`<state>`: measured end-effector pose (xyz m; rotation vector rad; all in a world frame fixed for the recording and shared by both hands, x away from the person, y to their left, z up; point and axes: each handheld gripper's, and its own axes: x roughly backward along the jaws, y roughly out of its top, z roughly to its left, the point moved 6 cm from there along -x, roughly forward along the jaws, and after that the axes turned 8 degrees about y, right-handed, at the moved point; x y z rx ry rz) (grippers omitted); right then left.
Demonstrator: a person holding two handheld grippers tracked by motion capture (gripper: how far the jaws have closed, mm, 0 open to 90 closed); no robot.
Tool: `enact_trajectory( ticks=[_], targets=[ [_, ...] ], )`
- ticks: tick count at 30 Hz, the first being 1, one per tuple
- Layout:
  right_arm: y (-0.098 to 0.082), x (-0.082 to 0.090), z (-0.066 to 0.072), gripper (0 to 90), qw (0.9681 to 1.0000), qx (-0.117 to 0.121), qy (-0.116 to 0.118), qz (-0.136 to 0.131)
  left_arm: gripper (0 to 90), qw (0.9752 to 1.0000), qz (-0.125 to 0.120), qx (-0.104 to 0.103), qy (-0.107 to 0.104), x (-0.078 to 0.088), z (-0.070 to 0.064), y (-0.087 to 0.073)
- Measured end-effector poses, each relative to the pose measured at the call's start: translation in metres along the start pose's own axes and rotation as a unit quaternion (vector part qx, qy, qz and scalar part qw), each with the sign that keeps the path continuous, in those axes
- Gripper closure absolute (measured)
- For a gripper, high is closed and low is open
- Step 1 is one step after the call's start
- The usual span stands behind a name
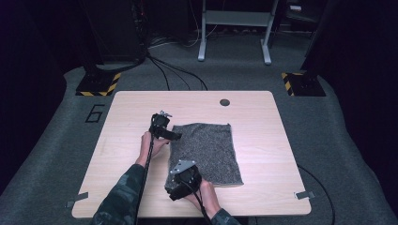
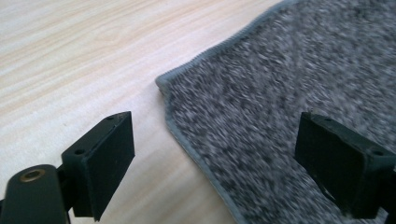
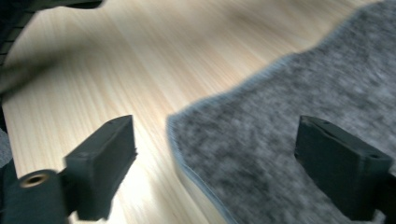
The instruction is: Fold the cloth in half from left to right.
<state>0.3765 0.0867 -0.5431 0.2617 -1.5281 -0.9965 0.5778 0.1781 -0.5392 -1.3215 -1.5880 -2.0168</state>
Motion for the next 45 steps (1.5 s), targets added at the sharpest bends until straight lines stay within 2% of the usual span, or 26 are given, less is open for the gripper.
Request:
enact_trajectory(
  ticks=[1, 2, 3, 4, 5, 6, 7, 9, 10, 11, 13, 14, 15, 16, 20, 21, 23, 27, 28, 30, 33, 34, 37, 40, 44, 45],
  targets=[
    [0.000, 0.000, 0.000, 15.7, 1.0000, 0.000, 0.000, 0.000, 14.6, 1.0000, 0.000, 0.000, 0.000, 0.000, 0.000, 0.000],
    [0.002, -0.006, 0.006, 21.2, 1.0000, 0.003, -0.002, -0.001, 14.6, 0.9999, -0.001, -0.006, 0.011, -0.004, 0.001, 0.001],
    [0.003, -0.009, 0.008, 25.4, 1.0000, 0.006, -0.001, 0.001, 14.6, 0.9999, -0.001, -0.006, 0.011, -0.004, 0.001, 0.001],
    [0.004, -0.012, 0.010, 30.4, 1.0000, 0.007, -0.006, 0.000, 14.7, 0.9998, 0.009, -0.011, 0.014, -0.008, 0.002, 0.000],
    [0.004, -0.012, 0.010, 30.4, 1.0000, 0.007, -0.006, 0.000, 15.0, 0.9998, 0.009, -0.011, 0.014, -0.008, 0.002, 0.000],
    [0.004, -0.014, 0.012, 34.2, 0.9999, 0.011, -0.007, 0.001, 15.0, 0.9998, 0.010, -0.010, 0.016, -0.010, 0.003, 0.000],
    [0.004, -0.017, 0.016, 42.0, 0.9999, 0.010, -0.008, 0.003, 16.0, 0.9997, 0.007, -0.007, 0.020, -0.012, 0.006, 0.001],
    [0.004, -0.020, 0.019, 44.7, 1.0000, 0.001, -0.009, 0.003, 18.5, 0.9997, 0.004, -0.006, 0.023, -0.013, 0.007, 0.002],
    [0.002, -0.021, 0.018, 46.6, 0.9999, 0.008, -0.007, 0.012, 18.5, 0.9998, 0.003, -0.006, 0.021, -0.014, 0.008, 0.003],
    [0.003, -0.023, 0.019, 51.4, 0.9999, 0.003, -0.012, 0.006, 21.2, 0.9997, -0.001, -0.003, 0.023, -0.015, 0.010, 0.004],
    [0.001, -0.024, 0.018, 55.9, 0.9998, 0.011, -0.011, 0.015, 25.8, 0.9996, -0.003, -0.004, 0.026, -0.016, 0.011, 0.005],
    [0.001, -0.025, 0.019, 57.9, 0.9998, 0.001, -0.015, 0.011, 28.5, 0.9996, -0.003, -0.004, 0.026, -0.016, 0.011, 0.005],
    [0.001, -0.025, 0.019, 57.9, 0.9998, 0.001, -0.015, 0.011, 28.5, 0.9995, -0.002, -0.005, 0.030, -0.017, 0.011, 0.005],
    [0.001, -0.027, 0.019, 61.9, 0.9997, -0.004, -0.019, 0.014, 33.8, 0.9993, -0.006, -0.007, 0.037, -0.018, 0.012, 0.005],
    [0.001, -0.028, 0.019, 67.6, 0.9997, 0.000, -0.020, 0.011, 43.4, 0.9991, -0.003, -0.008, 0.042, -0.020, 0.014, 0.005],
    [0.001, -0.028, 0.020, 69.5, 0.9997, 0.000, -0.020, 0.012, 45.7, 0.9993, -0.003, -0.010, 0.037, -0.021, 0.014, 0.006],
    [0.000, -0.027, 0.020, 73.3, 0.9997, -0.001, -0.021, 0.010, 52.0, 0.9989, -0.001, -0.011, 0.047, -0.023, 0.015, 0.006],
    [0.000, -0.027, 0.020, 77.8, 0.9997, -0.009, -0.022, 0.009, 66.7, 0.9987, -0.002, -0.015, 0.048, -0.024, 0.014, 0.007],
    [-0.001, -0.027, 0.019, 82.1, 0.9996, -0.010, -0.024, 0.010, 70.2, 0.9987, -0.005, -0.022, 0.046, -0.024, 0.014, 0.007],
    [-0.001, -0.026, 0.018, 85.2, 0.9997, -0.004, -0.023, 0.009, 77.6, 0.9985, -0.009, -0.020, 0.050, -0.025, 0.013, 0.008],
    [-0.002, -0.026, 0.018, 86.7, 0.9997, -0.013, -0.019, 0.005, 85.1, 0.9987, -0.004, -0.025, 0.045, -0.025, 0.013, 0.007],
    [-0.002, -0.026, 0.018, 86.9, 0.9997, -0.015, -0.018, 0.006, 86.8, 0.9982, -0.008, -0.026, 0.053, -0.025, 0.011, 0.008],
    [-0.003, -0.025, 0.017, 87.1, 0.9998, -0.010, -0.015, 0.007, 87.8, 0.9981, -0.010, -0.028, 0.053, -0.025, 0.011, 0.009],
    [-0.001, -0.020, 0.018, 87.3, 0.9998, -0.010, -0.015, -0.006, 88.0, 0.9981, -0.010, -0.029, 0.053, -0.023, 0.011, 0.011],
    [0.002, -0.013, 0.018, 87.4, 0.9997, -0.017, -0.012, -0.014, 88.2, 0.9980, -0.013, -0.030, 0.054, -0.014, 0.013, 0.017],
    [0.003, -0.012, 0.017, 87.4, 0.9997, -0.012, -0.013, -0.017, 88.2, 0.9981, -0.016, -0.027, 0.054, -0.012, 0.013, 0.020]
  ],
)
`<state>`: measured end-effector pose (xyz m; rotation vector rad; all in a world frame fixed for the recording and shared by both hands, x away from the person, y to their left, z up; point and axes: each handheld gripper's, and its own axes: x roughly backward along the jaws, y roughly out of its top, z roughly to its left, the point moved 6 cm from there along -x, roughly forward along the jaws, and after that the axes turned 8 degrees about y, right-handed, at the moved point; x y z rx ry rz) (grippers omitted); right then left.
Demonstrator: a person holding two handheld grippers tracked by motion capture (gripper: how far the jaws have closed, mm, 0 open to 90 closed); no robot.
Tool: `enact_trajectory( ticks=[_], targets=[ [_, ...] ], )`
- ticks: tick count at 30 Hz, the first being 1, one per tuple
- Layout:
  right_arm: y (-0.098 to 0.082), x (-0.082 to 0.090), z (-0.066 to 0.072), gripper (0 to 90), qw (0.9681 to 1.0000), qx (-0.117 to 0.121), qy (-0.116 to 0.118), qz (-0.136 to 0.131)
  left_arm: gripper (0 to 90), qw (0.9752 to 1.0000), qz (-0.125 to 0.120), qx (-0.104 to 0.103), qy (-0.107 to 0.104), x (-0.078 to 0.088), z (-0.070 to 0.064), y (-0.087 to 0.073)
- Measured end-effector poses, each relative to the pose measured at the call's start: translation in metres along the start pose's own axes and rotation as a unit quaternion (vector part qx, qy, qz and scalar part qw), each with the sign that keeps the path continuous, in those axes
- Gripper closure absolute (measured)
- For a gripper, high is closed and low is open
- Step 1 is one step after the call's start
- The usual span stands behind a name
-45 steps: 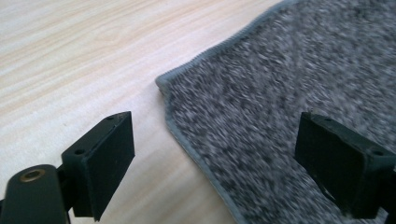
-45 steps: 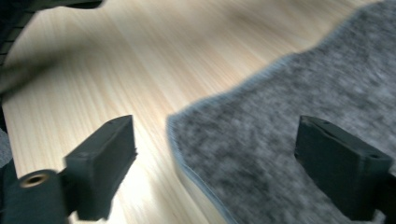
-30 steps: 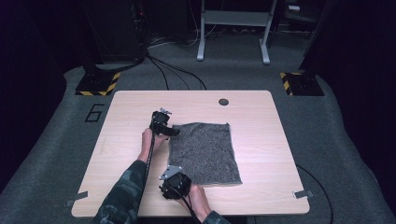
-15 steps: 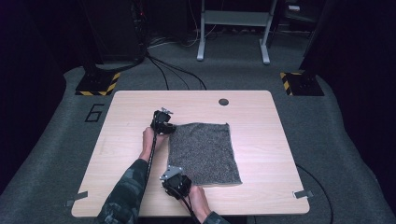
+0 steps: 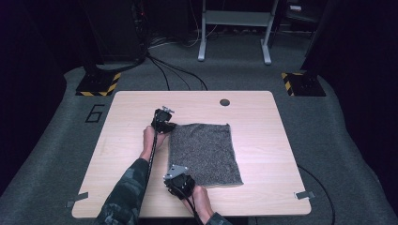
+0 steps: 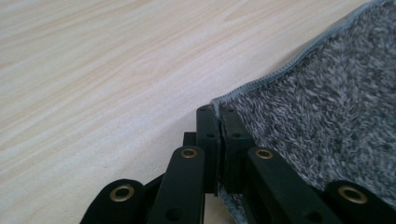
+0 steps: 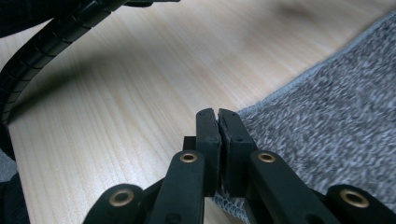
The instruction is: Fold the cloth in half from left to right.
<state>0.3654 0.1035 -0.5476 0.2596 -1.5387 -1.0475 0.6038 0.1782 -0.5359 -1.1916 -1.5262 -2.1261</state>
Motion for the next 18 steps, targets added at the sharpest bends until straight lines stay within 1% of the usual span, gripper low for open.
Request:
enact_trajectory(
  ticks=[2, 3, 4, 5, 6, 7, 11, 12, 13, 14, 15, 16, 17, 18],
  targets=[
    [0.001, 0.002, -0.001, 87.4, 1.0000, 0.000, -0.002, -0.003, 88.2, 1.0000, -0.001, -0.001, 0.003, 0.002, 0.001, 0.002],
    [0.004, 0.005, -0.003, 87.4, 0.9999, 0.003, -0.003, -0.013, 88.2, 1.0000, 0.001, -0.002, 0.003, 0.006, 0.001, 0.006],
    [0.005, 0.007, -0.003, 87.4, 0.9999, 0.005, -0.003, -0.015, 88.3, 0.9999, 0.000, -0.010, 0.007, 0.008, 0.002, 0.008],
    [0.006, 0.009, -0.002, 87.4, 0.9998, 0.003, -0.005, -0.022, 88.2, 0.9997, 0.000, -0.017, 0.017, 0.009, 0.002, 0.010],
    [0.006, 0.009, -0.002, 87.4, 0.9998, 0.003, -0.005, -0.022, 88.2, 0.9997, 0.000, -0.017, 0.017, 0.009, 0.002, 0.010],
    [0.009, 0.014, -0.002, 87.4, 0.9995, 0.007, -0.003, -0.030, 88.2, 0.9995, 0.002, -0.024, 0.018, 0.013, 0.001, 0.012],
    [0.016, 0.022, -0.003, 87.5, 0.9990, 0.005, -0.003, -0.043, 88.2, 0.9996, 0.000, -0.022, 0.019, 0.020, 0.003, 0.021],
    [0.016, 0.022, -0.003, 87.5, 0.9990, 0.005, -0.003, -0.043, 88.2, 0.9996, 0.000, -0.022, 0.019, 0.020, 0.003, 0.021],
    [0.020, 0.027, -0.003, 87.5, 0.9986, 0.003, -0.006, -0.053, 88.2, 0.9995, -0.004, -0.024, 0.021, 0.024, 0.005, 0.025],
    [0.022, 0.029, -0.003, 87.5, 0.9984, 0.002, -0.007, -0.057, 88.2, 0.9995, -0.004, -0.024, 0.021, 0.024, 0.005, 0.025],
    [0.025, 0.031, -0.003, 87.5, 0.9979, 0.004, -0.008, -0.064, 88.2, 0.9995, -0.003, -0.021, 0.023, 0.028, 0.006, 0.029],
    [0.025, 0.031, -0.003, 87.5, 0.9979, 0.004, -0.008, -0.064, 88.2, 0.9995, -0.003, -0.021, 0.023, 0.028, 0.006, 0.029],
    [0.030, 0.036, -0.002, 87.6, 0.9975, 0.009, -0.010, -0.070, 88.2, 0.9994, -0.004, -0.022, 0.025, 0.033, 0.008, 0.033],
    [0.030, 0.036, -0.002, 87.6, 0.9975, 0.009, -0.010, -0.070, 88.2, 0.9994, -0.004, -0.022, 0.025, 0.033, 0.008, 0.033]
  ],
)
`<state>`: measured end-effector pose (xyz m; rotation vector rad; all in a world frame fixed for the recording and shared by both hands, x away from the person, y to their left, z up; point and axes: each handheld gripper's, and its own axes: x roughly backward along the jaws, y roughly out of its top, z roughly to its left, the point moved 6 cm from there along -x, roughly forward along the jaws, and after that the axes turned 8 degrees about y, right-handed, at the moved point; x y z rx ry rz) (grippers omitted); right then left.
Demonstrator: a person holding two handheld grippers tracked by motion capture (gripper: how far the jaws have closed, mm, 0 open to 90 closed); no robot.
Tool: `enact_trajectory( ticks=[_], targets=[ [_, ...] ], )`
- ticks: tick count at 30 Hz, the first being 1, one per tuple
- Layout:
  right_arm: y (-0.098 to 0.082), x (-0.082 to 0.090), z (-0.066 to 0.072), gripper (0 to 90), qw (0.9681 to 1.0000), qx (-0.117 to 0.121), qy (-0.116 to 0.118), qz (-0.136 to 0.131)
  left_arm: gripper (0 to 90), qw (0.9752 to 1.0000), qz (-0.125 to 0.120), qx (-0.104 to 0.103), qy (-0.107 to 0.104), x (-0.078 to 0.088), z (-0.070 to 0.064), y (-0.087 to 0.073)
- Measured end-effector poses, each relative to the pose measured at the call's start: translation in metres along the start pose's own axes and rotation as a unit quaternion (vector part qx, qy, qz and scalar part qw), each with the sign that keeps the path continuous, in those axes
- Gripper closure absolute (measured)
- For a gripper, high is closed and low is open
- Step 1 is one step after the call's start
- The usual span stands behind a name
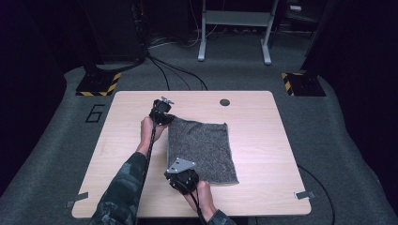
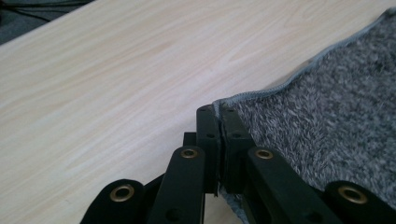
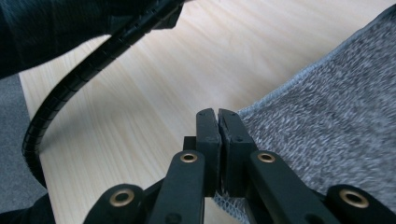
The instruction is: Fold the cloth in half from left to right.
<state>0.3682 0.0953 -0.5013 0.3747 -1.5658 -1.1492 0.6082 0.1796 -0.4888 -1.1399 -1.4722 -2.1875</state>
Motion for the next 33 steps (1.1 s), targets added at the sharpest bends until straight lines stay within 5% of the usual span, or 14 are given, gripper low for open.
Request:
enact_trajectory(
  ticks=[11, 19, 26, 33],
  targets=[
    [0.026, 0.021, 0.007, 87.6, 0.9991, 0.009, -0.004, -0.041, 88.2, 0.9997, -0.008, -0.012, 0.022, 0.034, 0.016, 0.024],
    [0.037, 0.034, 0.010, 87.6, 0.9974, 0.014, -0.006, -0.071, 88.2, 0.9984, -0.004, -0.033, 0.045, 0.057, 0.013, 0.048],
    [0.029, 0.050, 0.000, 87.6, 0.9963, -0.001, -0.018, -0.084, 88.0, 0.9980, 0.010, -0.048, 0.041, 0.044, -0.006, 0.054],
    [-0.001, 0.063, -0.023, 87.5, 0.9963, -0.024, -0.047, -0.068, 87.9, 0.9979, 0.025, -0.052, 0.030, 0.020, -0.030, 0.058]
  ],
)
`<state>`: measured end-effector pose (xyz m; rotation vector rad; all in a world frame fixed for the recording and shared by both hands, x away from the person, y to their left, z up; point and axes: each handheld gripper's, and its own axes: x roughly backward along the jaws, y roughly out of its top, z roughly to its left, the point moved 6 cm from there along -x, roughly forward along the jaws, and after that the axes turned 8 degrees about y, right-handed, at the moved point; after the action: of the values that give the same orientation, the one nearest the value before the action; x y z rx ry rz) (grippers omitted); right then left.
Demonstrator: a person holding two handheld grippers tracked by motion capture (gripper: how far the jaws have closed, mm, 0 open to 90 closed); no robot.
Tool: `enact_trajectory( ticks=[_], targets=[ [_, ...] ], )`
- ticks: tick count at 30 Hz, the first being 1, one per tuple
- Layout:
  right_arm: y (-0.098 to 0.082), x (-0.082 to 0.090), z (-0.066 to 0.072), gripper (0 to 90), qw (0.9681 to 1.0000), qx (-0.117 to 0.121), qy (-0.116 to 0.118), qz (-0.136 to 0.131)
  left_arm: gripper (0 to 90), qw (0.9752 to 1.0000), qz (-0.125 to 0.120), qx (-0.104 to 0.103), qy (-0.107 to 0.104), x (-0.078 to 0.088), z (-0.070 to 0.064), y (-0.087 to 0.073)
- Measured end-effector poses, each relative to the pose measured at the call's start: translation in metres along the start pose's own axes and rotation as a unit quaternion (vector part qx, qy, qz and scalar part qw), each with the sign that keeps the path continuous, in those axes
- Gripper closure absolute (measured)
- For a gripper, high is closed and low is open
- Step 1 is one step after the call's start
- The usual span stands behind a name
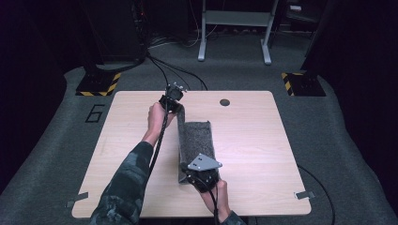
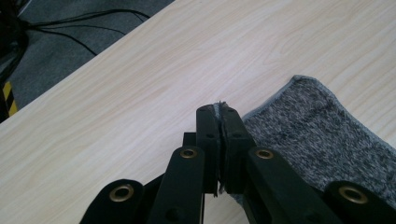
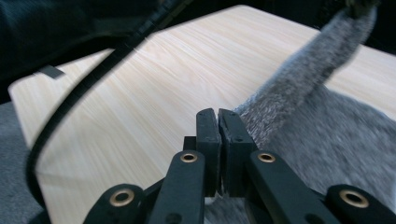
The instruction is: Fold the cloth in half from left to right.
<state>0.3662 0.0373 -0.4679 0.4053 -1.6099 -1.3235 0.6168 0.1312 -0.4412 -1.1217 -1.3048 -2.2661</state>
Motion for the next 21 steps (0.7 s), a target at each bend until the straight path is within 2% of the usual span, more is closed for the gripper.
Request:
enact_trajectory(
  ticks=[1, 2, 6, 11, 17, 19, 21],
  targets=[
    [0.000, 0.000, 0.000, 87.5, 1.0000, 0.000, 0.000, 0.000, 87.9, 1.0000, 0.000, 0.000, 0.000, 0.000, 0.000, 0.000],
    [-0.008, 0.002, -0.008, 87.5, 0.9999, -0.008, -0.005, 0.005, 87.9, 1.0000, 0.000, 0.001, -0.003, -0.005, -0.005, 0.002],
    [-0.024, 0.007, -0.020, 87.4, 0.9993, -0.028, -0.017, 0.016, 87.9, 1.0000, 0.004, 0.003, -0.006, -0.015, -0.014, 0.004],
    [-0.039, 0.012, -0.031, 87.3, 0.9983, -0.045, -0.028, 0.026, 87.7, 0.9999, 0.004, 0.003, -0.012, -0.023, -0.025, 0.007],
    [-0.053, 0.015, -0.039, 87.2, 0.9975, -0.053, -0.032, 0.035, 87.4, 0.9999, -0.004, 0.007, -0.015, -0.028, -0.036, 0.011],
    [-0.058, 0.016, -0.042, 87.1, 0.9970, -0.051, -0.040, 0.041, 86.4, 0.9998, -0.004, 0.008, -0.015, -0.031, -0.040, 0.013],
    [-0.067, 0.016, -0.047, 86.9, 0.9957, -0.063, -0.047, 0.050, 66.3, 0.9998, -0.004, 0.016, -0.013, -0.035, -0.042, 0.014]
  ],
)
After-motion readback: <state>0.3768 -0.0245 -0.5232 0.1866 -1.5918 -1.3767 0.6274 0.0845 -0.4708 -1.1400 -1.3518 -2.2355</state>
